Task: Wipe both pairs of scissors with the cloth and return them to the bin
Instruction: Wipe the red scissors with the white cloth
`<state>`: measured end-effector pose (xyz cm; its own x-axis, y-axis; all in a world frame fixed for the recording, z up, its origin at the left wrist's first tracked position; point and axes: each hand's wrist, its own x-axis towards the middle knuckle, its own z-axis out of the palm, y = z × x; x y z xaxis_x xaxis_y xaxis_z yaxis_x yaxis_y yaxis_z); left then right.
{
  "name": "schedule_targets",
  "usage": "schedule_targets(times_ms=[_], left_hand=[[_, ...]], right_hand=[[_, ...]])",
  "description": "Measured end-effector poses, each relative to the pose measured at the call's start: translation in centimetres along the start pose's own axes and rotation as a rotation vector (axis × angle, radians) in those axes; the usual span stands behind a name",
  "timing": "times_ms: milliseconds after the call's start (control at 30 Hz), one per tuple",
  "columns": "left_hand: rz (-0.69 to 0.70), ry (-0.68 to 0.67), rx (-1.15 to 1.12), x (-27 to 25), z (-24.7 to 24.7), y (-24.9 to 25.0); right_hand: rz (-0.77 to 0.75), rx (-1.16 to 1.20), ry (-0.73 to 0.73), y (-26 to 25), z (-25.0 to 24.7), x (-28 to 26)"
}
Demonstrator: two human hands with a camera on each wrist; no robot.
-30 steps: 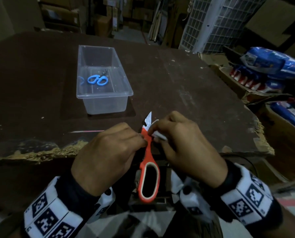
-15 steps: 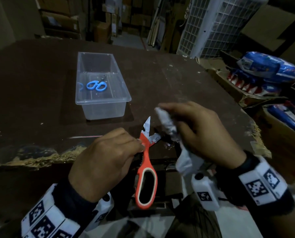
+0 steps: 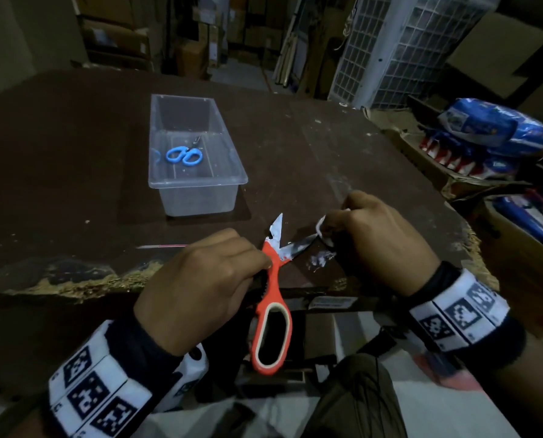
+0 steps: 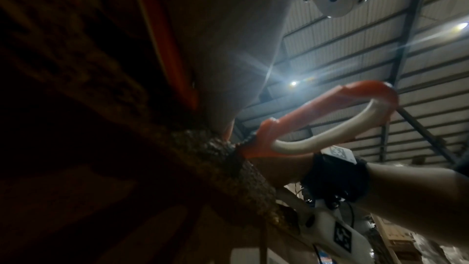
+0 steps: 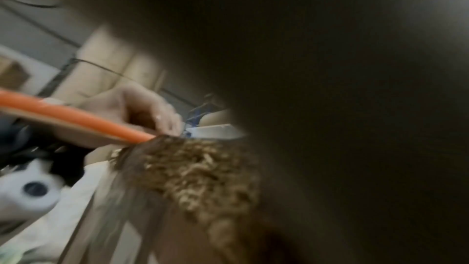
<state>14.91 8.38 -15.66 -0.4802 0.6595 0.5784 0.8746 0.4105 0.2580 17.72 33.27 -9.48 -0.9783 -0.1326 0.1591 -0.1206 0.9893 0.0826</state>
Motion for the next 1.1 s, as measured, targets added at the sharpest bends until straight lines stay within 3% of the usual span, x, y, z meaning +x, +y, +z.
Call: schedule_targets(times_ms=[233, 433, 633, 800, 967, 1100], left_hand=[[0.099, -0.154, -0.019, 0.5, -1.6, -0.3], [0.071, -0.146, -0.058, 0.0, -2.6, -0.6], [0.07, -0.047, -0.19, -0.6, -2.2, -1.5], [0.089, -0.006, -0.17, -0.9, -1.6, -2.0], [0.101, -0.015, -0.209, -1.0, -1.5, -2.2], [0.098, -0.022, -0.196, -1.0, -1.5, -2.2]], right_hand=[[0.067, 0.135, 0.165, 1.2, -1.8, -1.1], [0.001, 0.067, 0.103, -0.7, -2.9, -2.0], [-0.098, 0.196, 0.084, -2.7, -3.0, -1.9], [-0.227, 0.037, -0.027, -6.9, -0.5, -1.8], [-0.221, -0.018, -0.046, -4.5, -0.3, -0.4], [-0.101, -0.098, -0.08, -1.8, -0.8, 0.4]])
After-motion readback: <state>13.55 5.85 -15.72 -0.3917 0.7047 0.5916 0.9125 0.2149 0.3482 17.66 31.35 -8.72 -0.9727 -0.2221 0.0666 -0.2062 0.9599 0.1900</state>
